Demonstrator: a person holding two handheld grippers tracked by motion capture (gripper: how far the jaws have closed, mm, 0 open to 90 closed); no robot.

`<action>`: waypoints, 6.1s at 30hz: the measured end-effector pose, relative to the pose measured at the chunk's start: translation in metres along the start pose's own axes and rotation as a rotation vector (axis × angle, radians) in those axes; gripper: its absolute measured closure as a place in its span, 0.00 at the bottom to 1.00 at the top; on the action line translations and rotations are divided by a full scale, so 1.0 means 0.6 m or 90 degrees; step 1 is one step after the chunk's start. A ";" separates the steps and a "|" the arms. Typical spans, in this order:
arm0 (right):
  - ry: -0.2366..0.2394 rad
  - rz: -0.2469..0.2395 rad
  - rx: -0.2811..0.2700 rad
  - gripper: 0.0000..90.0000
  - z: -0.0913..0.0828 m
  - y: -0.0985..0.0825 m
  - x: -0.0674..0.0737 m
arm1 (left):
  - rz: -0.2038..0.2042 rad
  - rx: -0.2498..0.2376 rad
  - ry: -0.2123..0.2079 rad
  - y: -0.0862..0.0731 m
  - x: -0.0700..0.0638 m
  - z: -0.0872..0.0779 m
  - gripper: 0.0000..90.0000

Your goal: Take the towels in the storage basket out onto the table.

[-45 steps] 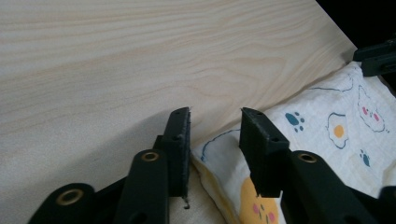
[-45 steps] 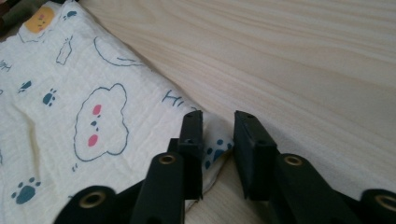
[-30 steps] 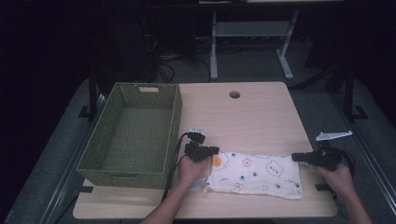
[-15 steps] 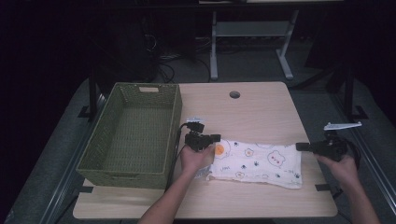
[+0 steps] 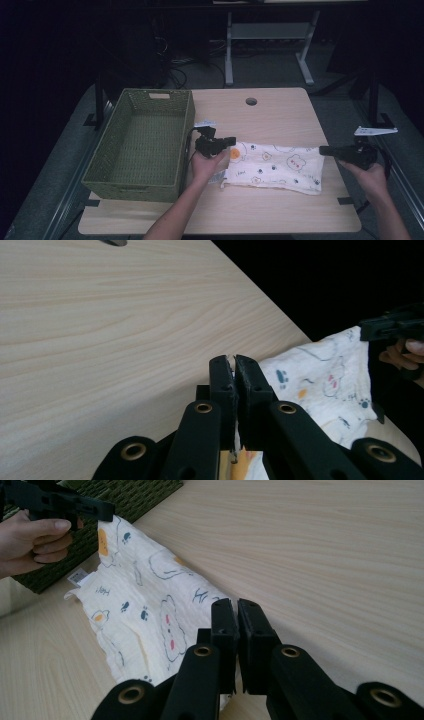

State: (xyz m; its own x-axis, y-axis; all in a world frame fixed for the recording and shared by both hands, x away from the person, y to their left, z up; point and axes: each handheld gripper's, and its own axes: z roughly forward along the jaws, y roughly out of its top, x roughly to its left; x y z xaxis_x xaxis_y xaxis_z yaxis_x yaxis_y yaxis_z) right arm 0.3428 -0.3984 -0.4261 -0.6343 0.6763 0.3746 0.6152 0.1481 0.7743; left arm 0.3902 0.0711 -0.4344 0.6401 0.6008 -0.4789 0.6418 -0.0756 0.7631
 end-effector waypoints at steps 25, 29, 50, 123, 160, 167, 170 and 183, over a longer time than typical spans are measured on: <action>0.047 -0.057 0.002 0.95 -0.028 -0.074 0.069 | 0.075 0.023 -0.001 -0.094 -0.049 -0.047 0.96; 0.044 -0.065 0.021 0.95 -0.030 -0.094 0.077 | 0.082 0.039 -0.002 -0.111 -0.053 -0.053 0.96; 0.045 -0.047 0.048 0.73 -0.027 -0.133 0.083 | 0.108 0.106 -0.028 -0.140 -0.064 -0.063 0.81; -0.028 -0.072 0.086 0.86 0.028 -0.143 0.100 | 0.092 0.182 -0.029 -0.143 -0.072 -0.016 0.88; -0.106 -0.014 0.057 0.69 0.007 -0.141 0.094 | 0.034 0.124 0.069 -0.130 -0.045 -0.044 0.67; -0.114 -0.009 0.061 0.66 0.009 -0.144 0.093 | 0.034 0.141 0.073 -0.133 -0.045 -0.039 0.63; -0.117 -0.011 0.070 0.66 0.013 -0.144 0.094 | 0.039 0.144 0.068 -0.134 -0.047 -0.038 0.63; -0.126 -0.011 0.073 0.66 0.019 -0.145 0.097 | 0.063 0.148 0.076 -0.135 -0.059 -0.031 0.63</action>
State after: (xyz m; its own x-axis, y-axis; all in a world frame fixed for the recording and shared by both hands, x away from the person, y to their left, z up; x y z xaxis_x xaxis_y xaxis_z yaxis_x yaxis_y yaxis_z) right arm 0.2578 -0.3639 -0.4771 -0.5477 0.7997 0.2460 0.6617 0.2341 0.7123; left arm 0.3077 0.0706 -0.4715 0.6591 0.6694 -0.3426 0.6675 -0.3109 0.6766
